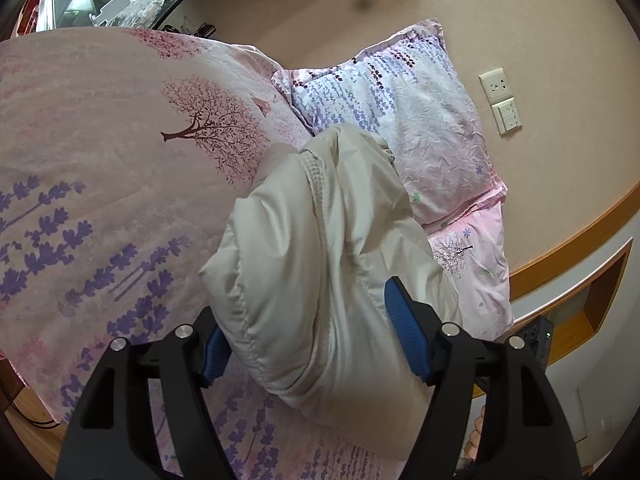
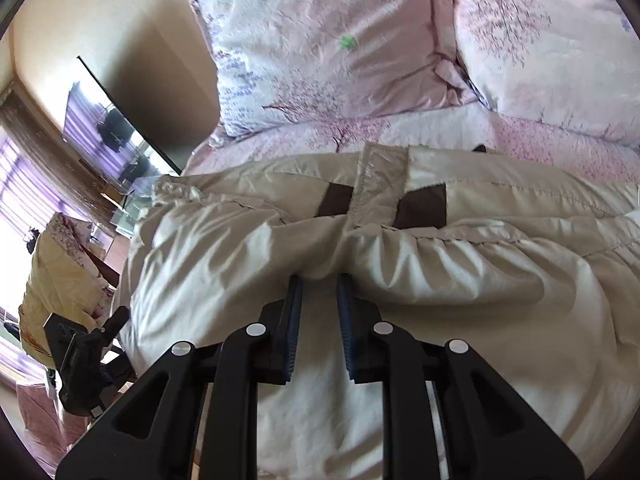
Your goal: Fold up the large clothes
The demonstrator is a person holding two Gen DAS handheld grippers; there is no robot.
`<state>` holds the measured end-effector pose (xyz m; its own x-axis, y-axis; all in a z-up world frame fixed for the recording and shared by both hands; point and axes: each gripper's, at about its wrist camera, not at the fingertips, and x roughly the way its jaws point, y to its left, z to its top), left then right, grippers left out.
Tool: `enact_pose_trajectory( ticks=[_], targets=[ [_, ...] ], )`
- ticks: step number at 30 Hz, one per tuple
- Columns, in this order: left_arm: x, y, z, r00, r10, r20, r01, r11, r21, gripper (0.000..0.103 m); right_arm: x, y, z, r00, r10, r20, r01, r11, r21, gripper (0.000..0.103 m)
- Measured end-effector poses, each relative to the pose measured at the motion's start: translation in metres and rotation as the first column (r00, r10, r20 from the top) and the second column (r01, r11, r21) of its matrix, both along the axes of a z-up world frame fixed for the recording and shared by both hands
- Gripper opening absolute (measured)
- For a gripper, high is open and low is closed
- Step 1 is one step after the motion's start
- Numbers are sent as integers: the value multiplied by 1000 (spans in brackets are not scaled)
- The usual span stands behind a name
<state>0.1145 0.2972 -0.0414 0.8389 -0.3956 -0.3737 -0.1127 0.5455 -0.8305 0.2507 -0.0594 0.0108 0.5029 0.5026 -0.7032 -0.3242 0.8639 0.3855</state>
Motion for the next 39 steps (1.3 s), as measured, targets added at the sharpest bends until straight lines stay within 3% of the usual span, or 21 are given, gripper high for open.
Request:
enact_pose_trajectory(
  ticks=[4,8,16,22,29,31,35,39],
  targets=[
    [5,0,-2,1000,8,-12,-9,1000,-14,64,7,9,-11,999,8,-35,-10,999,-47,19],
    [8,1,-1,1000,17,-10,-17,1000,-22,53,22,14,-28,994,14,-107,-21,998,-59,19],
    [11,-4,23,999,1,42,-2,1000,19,33,31,23,-39,988,25,-153,-44,992,-118,19],
    [11,-29,67,990,-54,128,36,990,134,30,38,28,-42,985,24,-170,-53,985,-167,19],
    [2,-92,123,941,-180,288,80,942,327,30,42,8,-37,979,78,-189,-99,990,-103,19],
    [-1,-104,131,929,-209,306,91,929,359,30,34,-8,-26,983,91,-162,-101,993,-57,19],
    [-1,-117,138,917,-238,319,101,915,392,30,-1,-52,5,999,48,22,-46,994,-98,19],
    [0,-123,140,912,-248,326,109,914,391,30,-8,-68,-1,999,17,36,-11,988,-157,19]
  ],
)
